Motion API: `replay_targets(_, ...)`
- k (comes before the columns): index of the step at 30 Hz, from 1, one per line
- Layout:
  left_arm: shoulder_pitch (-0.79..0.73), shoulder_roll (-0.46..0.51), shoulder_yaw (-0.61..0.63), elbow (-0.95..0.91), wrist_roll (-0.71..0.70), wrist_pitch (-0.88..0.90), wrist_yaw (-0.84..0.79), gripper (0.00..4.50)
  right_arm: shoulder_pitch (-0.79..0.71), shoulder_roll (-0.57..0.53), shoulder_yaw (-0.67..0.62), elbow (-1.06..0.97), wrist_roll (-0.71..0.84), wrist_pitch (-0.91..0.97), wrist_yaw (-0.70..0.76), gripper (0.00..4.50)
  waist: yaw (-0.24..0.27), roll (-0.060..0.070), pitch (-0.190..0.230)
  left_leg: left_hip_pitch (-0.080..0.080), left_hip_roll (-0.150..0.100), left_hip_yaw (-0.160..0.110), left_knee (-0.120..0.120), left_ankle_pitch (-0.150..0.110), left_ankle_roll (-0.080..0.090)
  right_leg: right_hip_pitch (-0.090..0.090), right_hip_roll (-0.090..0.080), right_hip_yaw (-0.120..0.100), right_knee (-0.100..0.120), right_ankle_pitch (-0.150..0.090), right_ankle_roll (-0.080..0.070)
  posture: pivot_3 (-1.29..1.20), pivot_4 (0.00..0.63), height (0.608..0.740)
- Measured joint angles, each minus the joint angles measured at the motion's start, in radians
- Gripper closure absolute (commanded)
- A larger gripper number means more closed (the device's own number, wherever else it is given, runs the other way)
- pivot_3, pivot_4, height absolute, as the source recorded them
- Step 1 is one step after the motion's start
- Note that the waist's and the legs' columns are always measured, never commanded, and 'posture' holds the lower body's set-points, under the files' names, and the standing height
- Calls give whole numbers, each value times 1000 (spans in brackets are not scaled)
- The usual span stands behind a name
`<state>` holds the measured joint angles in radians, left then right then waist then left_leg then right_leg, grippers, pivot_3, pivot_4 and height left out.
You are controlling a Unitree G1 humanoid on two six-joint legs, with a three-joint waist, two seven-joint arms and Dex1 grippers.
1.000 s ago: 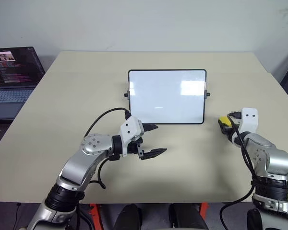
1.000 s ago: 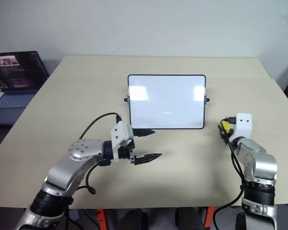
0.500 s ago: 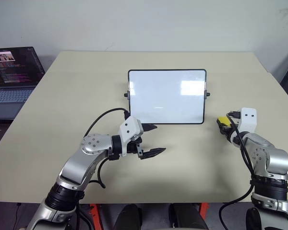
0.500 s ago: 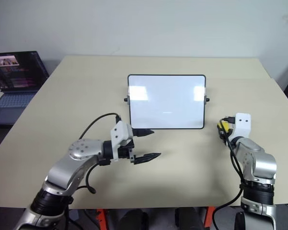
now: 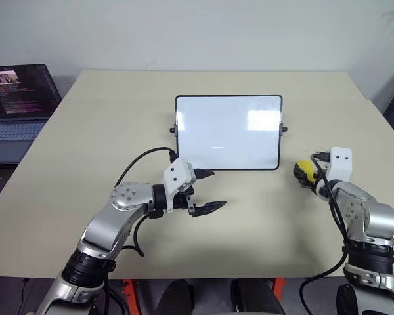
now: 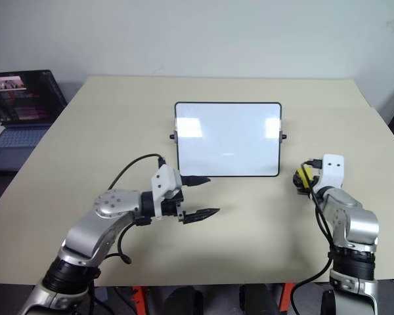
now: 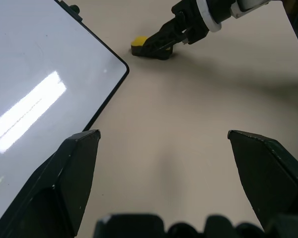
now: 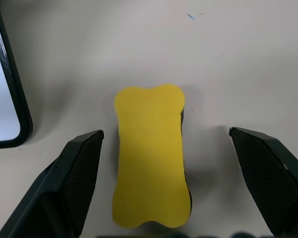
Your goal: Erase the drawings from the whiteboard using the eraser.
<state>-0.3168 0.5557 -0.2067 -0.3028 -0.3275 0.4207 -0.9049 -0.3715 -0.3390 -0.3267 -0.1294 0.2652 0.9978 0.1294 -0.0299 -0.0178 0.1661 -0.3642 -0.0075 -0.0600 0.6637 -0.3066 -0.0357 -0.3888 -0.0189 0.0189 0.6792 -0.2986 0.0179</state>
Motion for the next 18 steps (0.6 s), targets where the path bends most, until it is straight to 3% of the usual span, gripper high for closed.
replay_targets(9, 12, 1, 34, -3, -2, -6, 32, 0, 8, 0, -7, -93, 11, 18, -22, 36, 0, 0, 0, 0, 0, 0, 0, 0, 0, 0, 0, 0, 0, 0, 0, 0, 150, 740)
replay_targets(18, 87, -143, 178, -67, 16, 13, 328, 0, 178, -4, 31, -246, -20, -108, -21, 36, 1, 0, 0, -1, 0, -1, 0, 0, 0, 0, 0, 0, -1, 0, 0, 0, 150, 740)
